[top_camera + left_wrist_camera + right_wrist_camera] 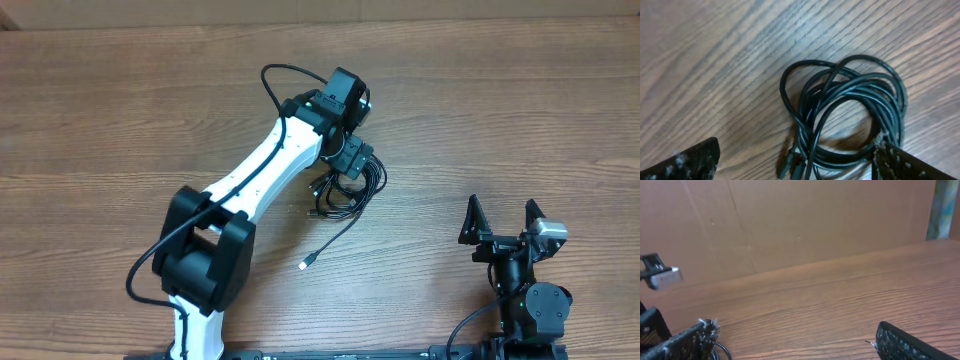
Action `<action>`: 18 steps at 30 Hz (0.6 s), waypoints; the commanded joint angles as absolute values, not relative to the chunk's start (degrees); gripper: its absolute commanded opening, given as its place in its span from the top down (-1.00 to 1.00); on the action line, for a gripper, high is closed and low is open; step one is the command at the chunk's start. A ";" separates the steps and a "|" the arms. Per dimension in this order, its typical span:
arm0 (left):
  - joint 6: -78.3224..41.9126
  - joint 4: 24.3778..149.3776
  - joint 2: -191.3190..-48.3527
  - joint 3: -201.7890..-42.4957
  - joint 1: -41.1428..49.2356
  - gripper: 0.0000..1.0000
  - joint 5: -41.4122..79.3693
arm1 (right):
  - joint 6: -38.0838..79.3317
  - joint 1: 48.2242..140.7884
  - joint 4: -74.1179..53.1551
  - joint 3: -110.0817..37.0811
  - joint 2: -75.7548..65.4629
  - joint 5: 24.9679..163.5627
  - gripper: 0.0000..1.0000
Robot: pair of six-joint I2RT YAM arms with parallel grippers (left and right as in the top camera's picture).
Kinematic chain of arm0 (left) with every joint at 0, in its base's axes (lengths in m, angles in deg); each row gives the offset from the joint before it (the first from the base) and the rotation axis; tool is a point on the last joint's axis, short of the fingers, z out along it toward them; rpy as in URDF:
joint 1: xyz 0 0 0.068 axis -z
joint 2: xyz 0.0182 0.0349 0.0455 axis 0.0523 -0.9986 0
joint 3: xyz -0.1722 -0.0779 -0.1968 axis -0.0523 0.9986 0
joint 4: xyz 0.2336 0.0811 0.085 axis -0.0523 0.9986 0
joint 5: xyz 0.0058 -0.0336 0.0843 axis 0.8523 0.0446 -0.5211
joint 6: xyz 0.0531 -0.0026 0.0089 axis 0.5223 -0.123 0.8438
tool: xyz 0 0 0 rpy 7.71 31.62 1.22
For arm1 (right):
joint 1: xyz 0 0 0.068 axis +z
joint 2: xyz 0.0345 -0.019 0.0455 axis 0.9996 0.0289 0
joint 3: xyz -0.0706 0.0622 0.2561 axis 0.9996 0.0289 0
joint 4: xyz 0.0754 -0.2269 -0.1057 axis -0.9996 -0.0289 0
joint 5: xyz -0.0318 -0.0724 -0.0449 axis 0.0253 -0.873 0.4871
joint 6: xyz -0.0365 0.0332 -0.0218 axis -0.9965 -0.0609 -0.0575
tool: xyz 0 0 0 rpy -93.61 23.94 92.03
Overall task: Untangle cables
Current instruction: 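Move the left gripper forward over the black cable bundle, then lower the left gripper and grasp the black cable bundle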
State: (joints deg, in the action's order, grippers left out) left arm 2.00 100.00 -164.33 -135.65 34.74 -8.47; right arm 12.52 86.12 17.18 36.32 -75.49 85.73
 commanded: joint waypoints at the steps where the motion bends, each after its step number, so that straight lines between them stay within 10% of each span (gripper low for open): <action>1: -0.86 100.46 -167.30 -136.85 35.05 -0.91 -9.04 | 12.71 86.08 17.48 36.91 -75.73 84.99 -1.00; 6: -0.86 100.48 -169.77 -136.85 35.29 -0.83 -8.98 | 12.71 86.08 17.51 36.91 -75.73 84.99 -1.00; 12: -0.86 99.67 -170.55 -136.85 35.29 -0.11 -5.63 | 12.69 86.08 17.51 36.91 -75.73 84.99 -1.00; 18: -0.60 99.11 -170.71 -136.85 35.29 -0.08 -5.85 | 12.71 86.08 17.51 36.91 -75.75 84.99 -1.00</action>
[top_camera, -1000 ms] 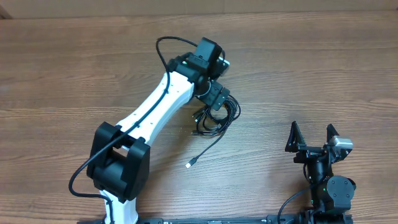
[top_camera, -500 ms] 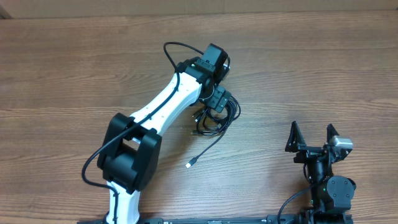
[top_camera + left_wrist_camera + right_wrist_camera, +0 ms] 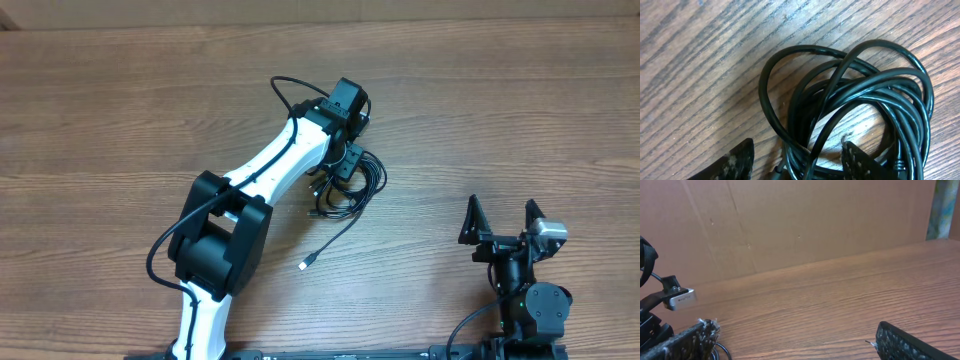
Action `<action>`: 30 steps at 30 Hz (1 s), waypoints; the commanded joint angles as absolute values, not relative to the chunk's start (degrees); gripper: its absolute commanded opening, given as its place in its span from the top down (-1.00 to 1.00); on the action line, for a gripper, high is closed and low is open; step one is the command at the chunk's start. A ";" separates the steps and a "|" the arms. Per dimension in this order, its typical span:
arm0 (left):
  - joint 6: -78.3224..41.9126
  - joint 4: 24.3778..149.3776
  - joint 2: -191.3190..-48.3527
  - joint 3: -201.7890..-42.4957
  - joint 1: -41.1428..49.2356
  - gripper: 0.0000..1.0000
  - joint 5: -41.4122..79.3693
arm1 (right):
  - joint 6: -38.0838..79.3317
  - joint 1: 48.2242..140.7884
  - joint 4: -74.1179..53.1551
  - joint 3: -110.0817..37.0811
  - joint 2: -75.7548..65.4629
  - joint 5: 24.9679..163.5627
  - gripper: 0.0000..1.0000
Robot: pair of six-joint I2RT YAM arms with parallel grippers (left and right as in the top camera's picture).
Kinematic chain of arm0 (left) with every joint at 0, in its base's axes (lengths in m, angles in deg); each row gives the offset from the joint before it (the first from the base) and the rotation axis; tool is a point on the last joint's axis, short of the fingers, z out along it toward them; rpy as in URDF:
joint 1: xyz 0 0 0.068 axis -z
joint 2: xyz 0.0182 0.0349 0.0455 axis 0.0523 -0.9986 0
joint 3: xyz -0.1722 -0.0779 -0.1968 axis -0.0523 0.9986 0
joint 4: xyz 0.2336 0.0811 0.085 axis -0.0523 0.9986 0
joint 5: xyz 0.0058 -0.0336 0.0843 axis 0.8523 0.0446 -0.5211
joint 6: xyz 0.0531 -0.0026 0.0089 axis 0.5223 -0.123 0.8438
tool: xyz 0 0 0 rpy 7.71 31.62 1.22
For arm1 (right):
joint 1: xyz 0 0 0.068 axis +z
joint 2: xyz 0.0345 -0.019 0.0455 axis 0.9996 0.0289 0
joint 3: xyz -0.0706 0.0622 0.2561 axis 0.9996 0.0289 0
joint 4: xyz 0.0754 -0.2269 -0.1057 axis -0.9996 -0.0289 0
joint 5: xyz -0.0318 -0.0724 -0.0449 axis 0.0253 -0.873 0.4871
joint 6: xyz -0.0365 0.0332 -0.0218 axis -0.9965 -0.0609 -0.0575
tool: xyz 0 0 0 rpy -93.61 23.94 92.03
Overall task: Untangle cables
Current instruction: 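Lower the left gripper and grasp the black cable bundle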
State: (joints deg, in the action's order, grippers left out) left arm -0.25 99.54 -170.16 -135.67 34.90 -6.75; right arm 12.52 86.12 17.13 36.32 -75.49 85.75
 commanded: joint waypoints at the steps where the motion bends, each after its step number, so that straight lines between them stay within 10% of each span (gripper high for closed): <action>1: -0.62 98.98 -170.71 -136.85 35.29 -0.06 -5.85 | 12.71 86.08 17.51 36.91 -75.75 84.99 -1.00; 30: -0.64 98.45 -171.76 -135.82 34.85 0.03 -4.06 | 12.71 86.08 17.51 36.91 -75.75 84.99 -1.00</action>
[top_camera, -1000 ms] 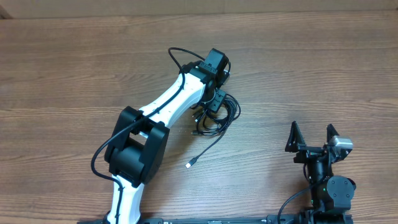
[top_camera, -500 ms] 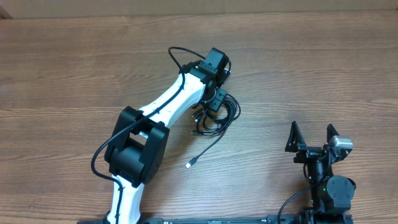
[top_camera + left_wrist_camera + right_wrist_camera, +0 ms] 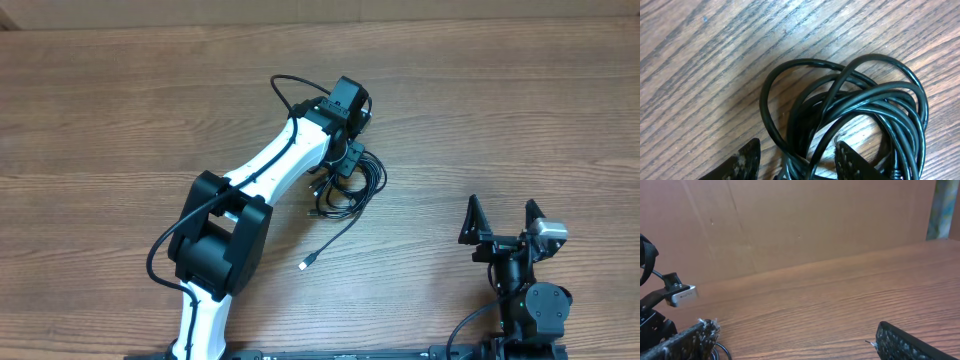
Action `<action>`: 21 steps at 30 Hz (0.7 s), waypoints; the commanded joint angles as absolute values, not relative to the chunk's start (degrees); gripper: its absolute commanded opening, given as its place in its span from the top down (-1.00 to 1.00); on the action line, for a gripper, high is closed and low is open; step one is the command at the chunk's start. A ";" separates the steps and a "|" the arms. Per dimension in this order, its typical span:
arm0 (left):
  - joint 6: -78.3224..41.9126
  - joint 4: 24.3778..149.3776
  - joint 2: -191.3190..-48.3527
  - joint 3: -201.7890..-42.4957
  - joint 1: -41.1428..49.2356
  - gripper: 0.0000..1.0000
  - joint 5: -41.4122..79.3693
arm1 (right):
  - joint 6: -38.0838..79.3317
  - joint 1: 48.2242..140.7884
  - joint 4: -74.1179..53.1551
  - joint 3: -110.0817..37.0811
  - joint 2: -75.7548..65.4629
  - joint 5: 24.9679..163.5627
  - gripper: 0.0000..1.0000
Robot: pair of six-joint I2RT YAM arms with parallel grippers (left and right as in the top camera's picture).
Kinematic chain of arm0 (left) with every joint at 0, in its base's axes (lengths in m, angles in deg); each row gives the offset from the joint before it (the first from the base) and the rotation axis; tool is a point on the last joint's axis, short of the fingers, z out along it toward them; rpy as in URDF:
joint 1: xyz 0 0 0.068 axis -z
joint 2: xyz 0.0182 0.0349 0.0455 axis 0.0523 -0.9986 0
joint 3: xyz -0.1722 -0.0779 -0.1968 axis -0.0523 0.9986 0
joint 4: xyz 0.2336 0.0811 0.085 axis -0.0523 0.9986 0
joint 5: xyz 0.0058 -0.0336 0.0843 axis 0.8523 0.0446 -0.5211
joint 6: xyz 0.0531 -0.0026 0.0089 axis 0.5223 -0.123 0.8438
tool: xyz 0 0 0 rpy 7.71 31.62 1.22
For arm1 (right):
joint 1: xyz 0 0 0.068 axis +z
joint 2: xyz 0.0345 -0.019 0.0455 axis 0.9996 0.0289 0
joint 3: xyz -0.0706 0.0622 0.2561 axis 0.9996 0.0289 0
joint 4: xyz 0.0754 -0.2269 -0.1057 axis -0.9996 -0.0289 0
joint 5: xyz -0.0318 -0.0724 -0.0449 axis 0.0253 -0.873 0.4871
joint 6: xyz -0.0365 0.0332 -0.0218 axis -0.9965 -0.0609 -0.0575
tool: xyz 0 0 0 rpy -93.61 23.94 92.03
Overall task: Untangle cables
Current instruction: 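Lower the left gripper and grasp the black cable bundle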
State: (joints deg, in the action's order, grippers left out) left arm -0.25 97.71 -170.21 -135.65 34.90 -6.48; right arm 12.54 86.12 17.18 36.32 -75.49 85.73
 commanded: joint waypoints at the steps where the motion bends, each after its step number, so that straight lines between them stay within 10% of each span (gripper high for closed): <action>1: -0.95 99.46 -172.19 -135.80 34.85 0.04 -3.58 | 12.71 86.08 17.51 36.91 -75.75 84.99 -1.00; 10: -9.39 105.58 -172.59 -135.74 34.96 0.22 -3.25 | 12.71 86.08 17.51 36.91 -75.75 84.99 -1.00; 12: -11.11 105.99 -172.59 -135.74 34.94 -0.12 -3.23 | 12.71 86.08 17.51 36.91 -75.75 84.99 -1.00; 14: -11.44 105.97 -172.59 -135.76 34.96 -0.99 -2.83 | 12.69 86.08 17.51 36.91 -75.73 84.99 -1.00; 21: -6.33 107.78 -172.57 -135.76 34.94 -0.99 5.51 | 12.69 86.08 17.51 36.91 -75.73 84.99 -1.00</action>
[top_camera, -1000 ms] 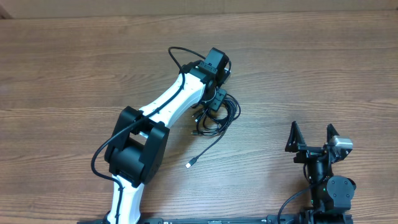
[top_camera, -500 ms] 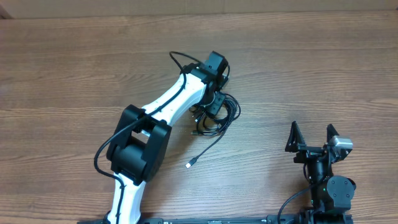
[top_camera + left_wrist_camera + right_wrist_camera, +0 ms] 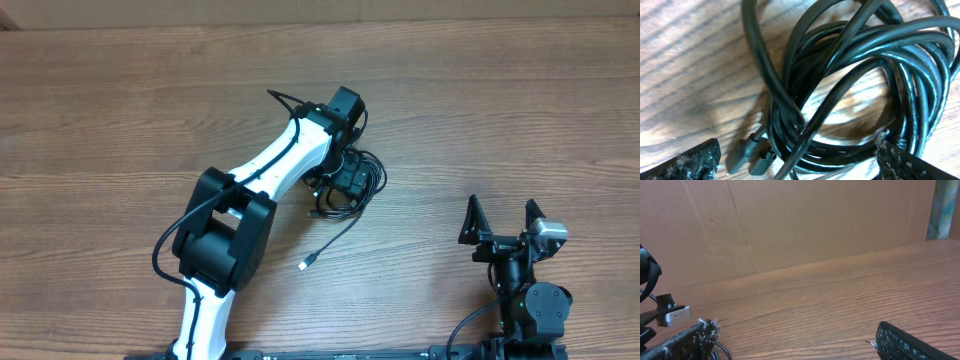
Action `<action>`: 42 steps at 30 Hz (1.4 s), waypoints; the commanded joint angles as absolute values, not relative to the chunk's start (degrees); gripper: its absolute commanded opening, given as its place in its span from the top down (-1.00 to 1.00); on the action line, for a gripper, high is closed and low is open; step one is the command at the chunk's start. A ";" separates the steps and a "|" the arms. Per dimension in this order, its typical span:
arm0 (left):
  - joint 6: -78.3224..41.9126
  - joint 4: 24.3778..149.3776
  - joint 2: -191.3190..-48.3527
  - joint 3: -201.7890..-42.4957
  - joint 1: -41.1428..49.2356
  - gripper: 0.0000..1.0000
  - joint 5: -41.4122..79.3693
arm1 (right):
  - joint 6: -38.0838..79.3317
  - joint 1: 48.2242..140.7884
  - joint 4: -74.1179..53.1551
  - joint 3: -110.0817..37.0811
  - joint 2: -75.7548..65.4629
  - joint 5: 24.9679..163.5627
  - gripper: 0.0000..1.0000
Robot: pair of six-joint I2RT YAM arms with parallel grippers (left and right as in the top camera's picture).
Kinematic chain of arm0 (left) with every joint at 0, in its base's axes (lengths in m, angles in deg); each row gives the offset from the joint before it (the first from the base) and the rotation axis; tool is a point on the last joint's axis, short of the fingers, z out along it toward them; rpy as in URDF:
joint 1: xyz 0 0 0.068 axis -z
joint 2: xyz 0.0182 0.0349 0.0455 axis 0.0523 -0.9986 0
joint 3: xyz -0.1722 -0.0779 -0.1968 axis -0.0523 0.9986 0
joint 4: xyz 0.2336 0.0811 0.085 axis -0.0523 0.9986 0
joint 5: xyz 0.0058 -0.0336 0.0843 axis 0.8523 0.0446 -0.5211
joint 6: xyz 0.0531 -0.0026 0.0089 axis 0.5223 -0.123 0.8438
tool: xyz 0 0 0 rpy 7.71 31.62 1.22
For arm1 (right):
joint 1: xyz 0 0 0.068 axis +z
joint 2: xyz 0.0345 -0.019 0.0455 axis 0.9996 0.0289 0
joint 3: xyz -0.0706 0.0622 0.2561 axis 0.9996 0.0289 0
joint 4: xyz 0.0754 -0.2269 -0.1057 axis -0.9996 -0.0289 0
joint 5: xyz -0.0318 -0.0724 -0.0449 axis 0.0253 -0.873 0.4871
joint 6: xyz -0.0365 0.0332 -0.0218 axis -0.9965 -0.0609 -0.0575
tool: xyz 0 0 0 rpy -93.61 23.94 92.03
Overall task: Untangle cables
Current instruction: 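Lower the left gripper and grasp the black cable bundle, then lift the grasped cable bundle upward with the left gripper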
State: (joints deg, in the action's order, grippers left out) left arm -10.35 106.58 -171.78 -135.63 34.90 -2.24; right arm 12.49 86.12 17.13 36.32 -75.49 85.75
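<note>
A black cable bundle (image 3: 352, 188) lies coiled and crossed over itself on the wooden table (image 3: 120, 120). One loose tail runs down-left to a small connector (image 3: 303, 265). In the left wrist view the coil (image 3: 850, 65) fills the frame, with two dark plugs (image 3: 747, 152) at its lower left. My left gripper (image 3: 797, 167) is open wide, low over the coil, its fingertips (image 3: 690, 162) straddling the bundle. My right gripper (image 3: 505, 235) stands open near the front right, far from the cables, with nothing between its fingers (image 3: 910, 342).
The left arm's white links (image 3: 270, 165) stretch across the table's middle to the bundle. A brown cardboard wall (image 3: 800, 220) rises behind the table's far edge. Bare wood lies between the bundle and the right arm.
My left gripper's jaws have spread from a narrow gap to wide open. It now sits closer to the coil and further over it. The right arm has not moved.
My left gripper first hung open wide above the coil. It then stood closer with its jaws narrowed around strands at the coil's left edge, and stayed so. Now it is wide open again, low over the bundle, whose shape is almost unchanged.
</note>
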 commanded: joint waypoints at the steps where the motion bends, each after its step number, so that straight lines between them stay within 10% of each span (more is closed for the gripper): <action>1: -3.37 108.37 -172.57 -135.76 34.94 -0.99 6.54 | 12.71 86.08 17.51 36.91 -75.75 84.99 -1.00; 24: -63.11 112.75 -172.57 -135.76 38.20 -0.99 -1.37 | 12.69 86.08 17.48 36.91 -75.75 84.99 -1.00; 37: -72.79 106.58 -172.59 -135.76 45.15 -1.00 -8.23 | 12.71 86.08 17.51 36.91 -75.75 84.99 -1.00; 42: -76.97 106.58 -172.59 -135.76 45.00 -0.66 -10.75 | 12.69 86.08 17.48 36.91 -75.75 84.99 -1.00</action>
State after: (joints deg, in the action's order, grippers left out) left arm -72.92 106.65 -171.80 -135.63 45.24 -8.15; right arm 12.49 86.12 17.16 36.32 -75.49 85.77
